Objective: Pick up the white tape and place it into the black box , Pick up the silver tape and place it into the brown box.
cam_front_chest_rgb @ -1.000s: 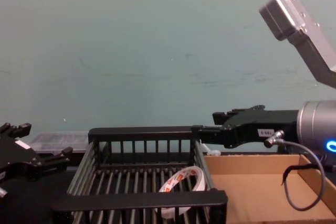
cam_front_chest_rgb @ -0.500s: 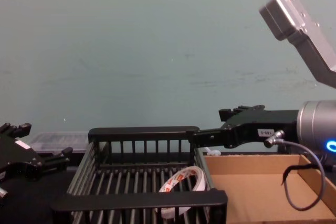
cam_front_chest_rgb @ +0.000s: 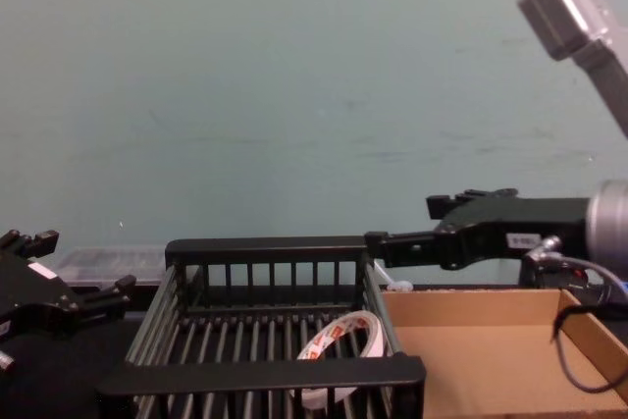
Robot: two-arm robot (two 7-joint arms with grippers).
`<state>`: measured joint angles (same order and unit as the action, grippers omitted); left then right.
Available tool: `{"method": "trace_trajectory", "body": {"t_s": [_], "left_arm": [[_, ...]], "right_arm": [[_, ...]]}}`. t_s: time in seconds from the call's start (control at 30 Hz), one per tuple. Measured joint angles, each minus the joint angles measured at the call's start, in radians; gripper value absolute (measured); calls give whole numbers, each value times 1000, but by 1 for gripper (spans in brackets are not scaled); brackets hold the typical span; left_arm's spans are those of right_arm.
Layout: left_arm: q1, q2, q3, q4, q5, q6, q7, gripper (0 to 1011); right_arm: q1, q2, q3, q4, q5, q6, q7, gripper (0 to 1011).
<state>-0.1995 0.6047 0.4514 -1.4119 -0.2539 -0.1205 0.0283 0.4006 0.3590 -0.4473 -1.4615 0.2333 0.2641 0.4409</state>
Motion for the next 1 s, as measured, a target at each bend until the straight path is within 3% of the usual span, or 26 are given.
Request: {"method": "trace_trajectory", "body": {"t_s": [0.4,0.47,0.67,1.0], "left_arm": [[0,0,0,0,0,0,0,1001],[0,0,0,0,0,0,0,1001],[0,0,0,0,0,0,0,1001],[0,0,0,0,0,0,0,1001]], "right_arm": [[-118,108,48,-169,55,53,1,1002],[-156,143,61,-213,74,67,2,1002],[-221,199,75,-281,106,90,9,1000],[-304,276,68,-353,152,126,25,1000]]}}
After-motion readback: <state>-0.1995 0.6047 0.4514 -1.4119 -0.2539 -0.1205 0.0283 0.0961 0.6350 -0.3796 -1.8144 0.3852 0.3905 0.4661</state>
